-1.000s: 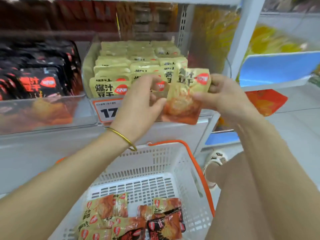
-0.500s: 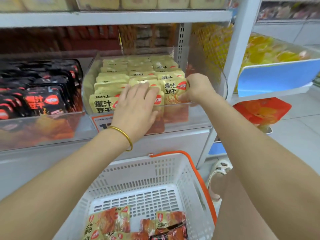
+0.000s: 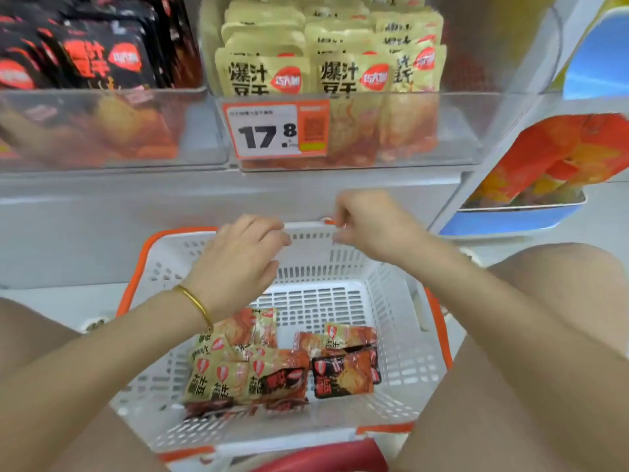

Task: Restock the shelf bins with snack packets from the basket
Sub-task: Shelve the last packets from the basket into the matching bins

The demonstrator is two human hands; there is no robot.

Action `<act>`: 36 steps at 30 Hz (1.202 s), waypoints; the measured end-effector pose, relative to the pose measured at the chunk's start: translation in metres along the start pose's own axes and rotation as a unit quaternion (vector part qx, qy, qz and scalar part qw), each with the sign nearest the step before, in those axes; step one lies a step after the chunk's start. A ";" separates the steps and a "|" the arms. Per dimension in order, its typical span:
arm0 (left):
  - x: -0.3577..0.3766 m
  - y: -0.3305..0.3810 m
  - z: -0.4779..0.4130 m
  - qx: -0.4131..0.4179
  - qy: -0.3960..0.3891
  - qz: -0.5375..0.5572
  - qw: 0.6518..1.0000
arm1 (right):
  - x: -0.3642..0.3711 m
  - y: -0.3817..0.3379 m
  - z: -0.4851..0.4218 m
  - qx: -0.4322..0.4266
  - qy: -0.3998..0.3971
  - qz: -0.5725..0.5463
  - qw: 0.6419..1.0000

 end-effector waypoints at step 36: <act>-0.137 -0.090 0.045 -0.212 0.356 0.247 0.876 | -0.033 -0.156 0.000 -0.172 -0.015 -0.412 0.895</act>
Point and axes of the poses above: each hand's wrist, its own z-axis away from the middle knuckle, its own x-axis out of the palm, y = z × x, the point moved 2 cm from there along -z, towards the middle knuckle, and after that the axes turned 15 degrees about x, right-handed, at the moved point
